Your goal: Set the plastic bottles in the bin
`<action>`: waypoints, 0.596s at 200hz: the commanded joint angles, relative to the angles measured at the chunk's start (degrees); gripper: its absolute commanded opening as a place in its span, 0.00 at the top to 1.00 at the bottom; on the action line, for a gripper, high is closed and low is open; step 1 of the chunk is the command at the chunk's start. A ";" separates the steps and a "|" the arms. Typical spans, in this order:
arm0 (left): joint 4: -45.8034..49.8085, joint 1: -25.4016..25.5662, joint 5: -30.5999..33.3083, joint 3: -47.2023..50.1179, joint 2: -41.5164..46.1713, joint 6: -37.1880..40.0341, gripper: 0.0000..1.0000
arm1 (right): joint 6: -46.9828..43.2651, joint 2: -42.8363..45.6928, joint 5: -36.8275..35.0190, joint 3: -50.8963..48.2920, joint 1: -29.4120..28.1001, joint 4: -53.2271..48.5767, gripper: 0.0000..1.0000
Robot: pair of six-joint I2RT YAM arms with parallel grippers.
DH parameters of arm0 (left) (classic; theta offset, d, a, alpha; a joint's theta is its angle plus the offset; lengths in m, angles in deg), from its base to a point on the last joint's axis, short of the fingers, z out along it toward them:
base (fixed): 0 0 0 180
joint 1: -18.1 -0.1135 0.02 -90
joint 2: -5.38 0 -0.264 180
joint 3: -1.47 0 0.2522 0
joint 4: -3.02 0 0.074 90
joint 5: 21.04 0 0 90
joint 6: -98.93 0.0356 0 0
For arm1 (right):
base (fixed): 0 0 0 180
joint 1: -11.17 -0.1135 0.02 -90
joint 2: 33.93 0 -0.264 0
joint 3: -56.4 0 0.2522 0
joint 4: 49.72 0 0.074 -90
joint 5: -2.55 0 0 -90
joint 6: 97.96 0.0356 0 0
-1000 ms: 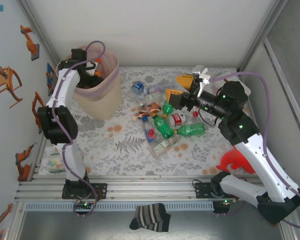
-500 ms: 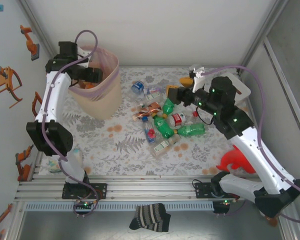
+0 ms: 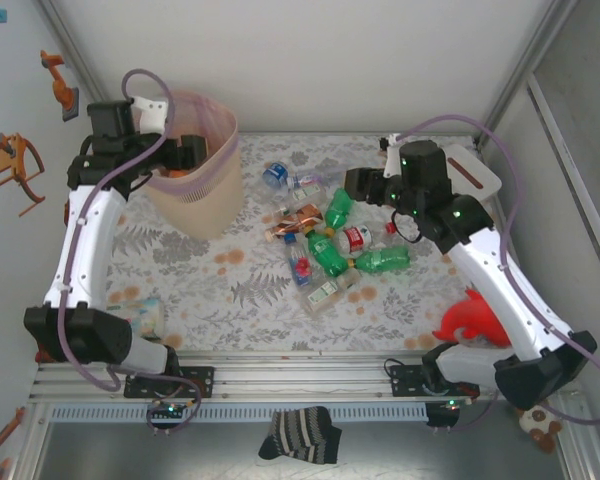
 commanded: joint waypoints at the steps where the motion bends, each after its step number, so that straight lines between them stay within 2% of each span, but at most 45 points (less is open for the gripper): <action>1: -10.66 -0.27 -7.67 5.05 4.32 -5.78 0.19 | 7.00 -2.40 -3.14 1.89 1.56 -7.80 0.30; 19: -14.54 -0.18 -9.73 8.42 6.81 -8.44 0.19 | 16.52 -3.27 -10.33 0.53 1.80 -10.67 0.25; 43: -16.78 -0.18 -11.68 10.61 8.44 -9.53 0.19 | 36.35 -3.55 -16.37 -4.66 1.83 -13.04 0.28; 55: -17.33 -0.18 -12.09 10.88 8.82 -9.79 0.19 | 44.88 -4.46 -15.97 -6.47 2.05 -15.15 0.30; 86: -19.10 -0.16 -13.99 11.55 9.07 -10.43 0.19 | 59.51 -6.83 -12.86 -11.26 2.14 -17.63 0.36; 119: -19.11 -0.18 -14.36 11.72 9.69 -9.76 0.19 | 66.99 -7.44 -11.64 -15.61 3.10 -17.57 0.38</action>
